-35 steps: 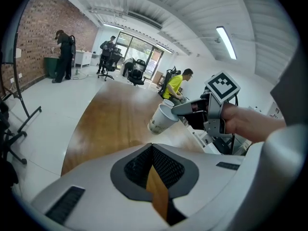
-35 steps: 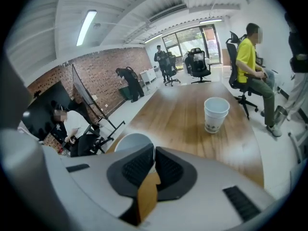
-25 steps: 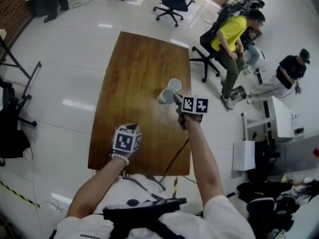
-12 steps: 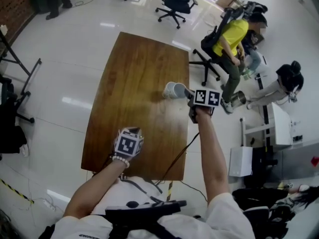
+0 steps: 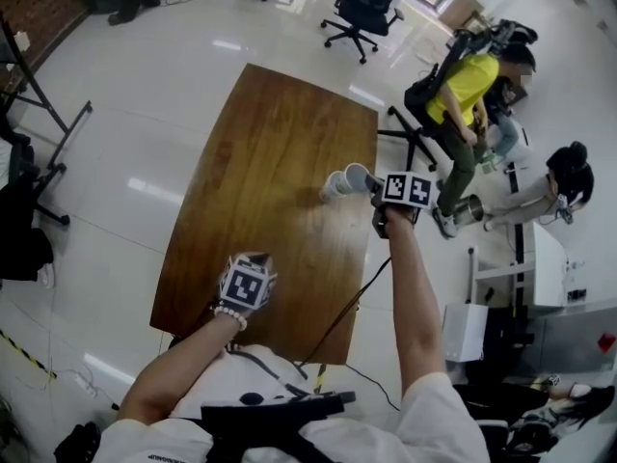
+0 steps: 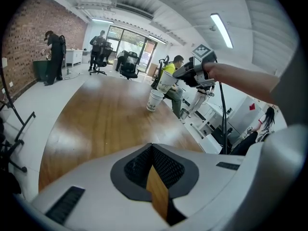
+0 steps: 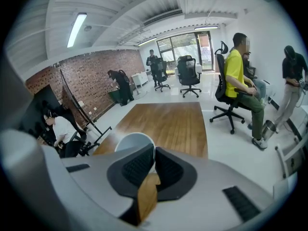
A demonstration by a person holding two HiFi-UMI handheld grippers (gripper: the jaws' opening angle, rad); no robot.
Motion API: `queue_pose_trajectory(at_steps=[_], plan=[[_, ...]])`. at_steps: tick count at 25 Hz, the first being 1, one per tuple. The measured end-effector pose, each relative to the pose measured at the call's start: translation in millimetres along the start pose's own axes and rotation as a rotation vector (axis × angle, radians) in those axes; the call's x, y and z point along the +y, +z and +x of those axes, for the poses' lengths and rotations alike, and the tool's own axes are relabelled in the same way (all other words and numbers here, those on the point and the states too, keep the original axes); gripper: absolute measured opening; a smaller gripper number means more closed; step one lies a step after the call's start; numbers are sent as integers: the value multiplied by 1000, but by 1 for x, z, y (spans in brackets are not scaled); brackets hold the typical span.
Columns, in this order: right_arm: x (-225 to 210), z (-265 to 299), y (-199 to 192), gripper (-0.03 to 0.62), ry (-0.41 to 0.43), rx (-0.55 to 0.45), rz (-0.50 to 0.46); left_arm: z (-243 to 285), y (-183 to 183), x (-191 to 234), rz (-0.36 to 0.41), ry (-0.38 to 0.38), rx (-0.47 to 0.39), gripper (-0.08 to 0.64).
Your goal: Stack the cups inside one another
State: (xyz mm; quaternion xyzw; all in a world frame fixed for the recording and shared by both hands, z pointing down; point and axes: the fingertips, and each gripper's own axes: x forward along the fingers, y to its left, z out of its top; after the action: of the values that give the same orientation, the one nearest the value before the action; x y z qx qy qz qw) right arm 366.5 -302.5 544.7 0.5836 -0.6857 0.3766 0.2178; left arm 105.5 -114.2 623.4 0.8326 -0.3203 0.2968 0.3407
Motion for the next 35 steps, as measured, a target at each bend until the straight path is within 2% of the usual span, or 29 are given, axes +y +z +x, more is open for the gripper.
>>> queue_pose_trajectory(at_steps=[7,15,35], plan=[[-12,22,6,17,12,22,9,11,7,10,-17,14,13,-3],[-17,38,-3,17,4,52,-21,20,9,15,-26,19,25,-3],[-23,69,-21,17,20,110,-18,25,3,20,-54,34,52,-3]])
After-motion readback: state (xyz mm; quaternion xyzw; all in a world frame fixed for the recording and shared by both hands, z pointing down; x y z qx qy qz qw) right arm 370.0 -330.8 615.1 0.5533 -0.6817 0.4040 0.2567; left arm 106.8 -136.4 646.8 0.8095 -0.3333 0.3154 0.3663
